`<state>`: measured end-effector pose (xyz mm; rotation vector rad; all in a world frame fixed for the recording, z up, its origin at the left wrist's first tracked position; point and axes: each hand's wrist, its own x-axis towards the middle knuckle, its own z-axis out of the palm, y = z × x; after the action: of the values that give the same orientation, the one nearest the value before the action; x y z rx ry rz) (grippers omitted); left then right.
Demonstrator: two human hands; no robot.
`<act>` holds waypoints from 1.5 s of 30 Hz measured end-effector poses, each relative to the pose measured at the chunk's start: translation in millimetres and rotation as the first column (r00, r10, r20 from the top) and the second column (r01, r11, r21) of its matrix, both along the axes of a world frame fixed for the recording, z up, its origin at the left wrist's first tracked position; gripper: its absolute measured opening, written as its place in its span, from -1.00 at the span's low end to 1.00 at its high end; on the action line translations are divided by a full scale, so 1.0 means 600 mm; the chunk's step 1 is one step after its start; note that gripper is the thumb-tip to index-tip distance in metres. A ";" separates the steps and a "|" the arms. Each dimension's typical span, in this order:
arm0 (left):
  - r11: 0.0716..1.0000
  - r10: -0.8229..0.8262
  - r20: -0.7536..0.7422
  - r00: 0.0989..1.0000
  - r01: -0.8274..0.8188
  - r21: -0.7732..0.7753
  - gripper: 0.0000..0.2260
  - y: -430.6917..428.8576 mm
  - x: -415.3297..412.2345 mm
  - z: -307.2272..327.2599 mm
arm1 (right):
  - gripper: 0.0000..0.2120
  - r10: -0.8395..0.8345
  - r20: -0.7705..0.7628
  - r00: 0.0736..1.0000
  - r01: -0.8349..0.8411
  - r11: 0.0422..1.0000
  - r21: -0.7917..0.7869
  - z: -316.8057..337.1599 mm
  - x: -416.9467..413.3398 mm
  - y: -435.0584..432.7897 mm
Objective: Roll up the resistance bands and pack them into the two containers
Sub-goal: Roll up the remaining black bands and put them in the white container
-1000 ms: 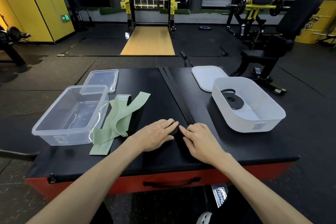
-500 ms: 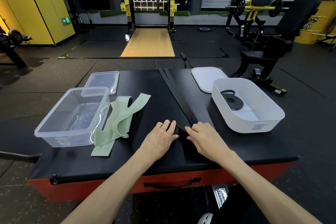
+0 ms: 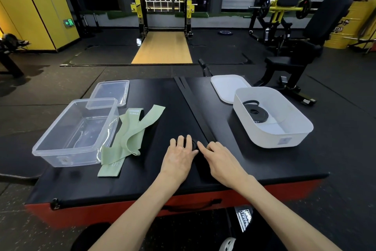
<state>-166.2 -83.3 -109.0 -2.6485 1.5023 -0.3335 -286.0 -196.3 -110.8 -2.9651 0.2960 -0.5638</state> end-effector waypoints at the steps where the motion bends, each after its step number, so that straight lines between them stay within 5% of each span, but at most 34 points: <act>1: 0.999 0.017 -0.016 1.000 -0.017 -0.028 -0.45 0.002 -0.005 0.006 | -0.56 -0.001 0.011 1.000 0.001 1.000 0.013 0.001 0.003 0.002; 6: 0.998 0.018 -0.102 0.995 -0.025 -0.065 -0.41 0.012 -0.007 0.012 | -0.59 0.004 0.021 1.000 -0.004 1.000 0.021 -0.002 0.013 0.012; 14: 0.948 -0.275 -0.313 0.909 0.311 0.071 -0.45 0.027 0.048 0.051 | -0.64 0.002 0.052 0.999 -0.003 1.000 0.009 0.004 0.010 0.011; 18: 0.873 -0.382 -0.443 0.811 0.473 0.114 -0.43 0.011 0.083 0.071 | -0.51 0.001 -0.016 1.000 -0.001 1.000 -0.004 0.005 0.001 -0.001; 25: 0.895 -0.437 -0.227 0.871 0.445 -0.016 -0.48 0.034 0.067 0.035 | -0.53 0.098 -0.128 0.987 -0.102 0.994 -0.031 0.008 -0.006 -0.032; 31: 0.928 -0.372 -0.171 0.912 0.371 -0.041 -0.29 0.034 0.049 0.028 | -0.49 0.019 -0.021 1.000 -0.022 0.993 -0.115 0.008 -0.020 -0.046; 34: 0.947 -0.321 -0.169 0.932 0.319 -0.043 -0.36 0.030 0.045 0.019 | -0.53 -0.002 0.044 0.999 0.009 0.988 -0.155 0.013 -0.015 -0.043; 38: 0.967 -0.254 -0.016 0.967 0.253 -0.042 -0.26 0.020 0.033 0.008 | -0.62 0.036 0.075 0.997 -0.023 0.986 -0.165 0.018 -0.010 -0.031; 45: 0.987 -0.157 0.050 0.986 0.156 0.031 -0.46 0.019 0.000 0.026 | -0.63 0.039 0.084 0.996 -0.019 0.975 -0.219 0.010 -0.006 -0.006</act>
<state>-166.3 -71.7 -93.2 -2.4871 1.6900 -0.3868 -289.6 -199.8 -104.8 -3.1354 0.1936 -0.7678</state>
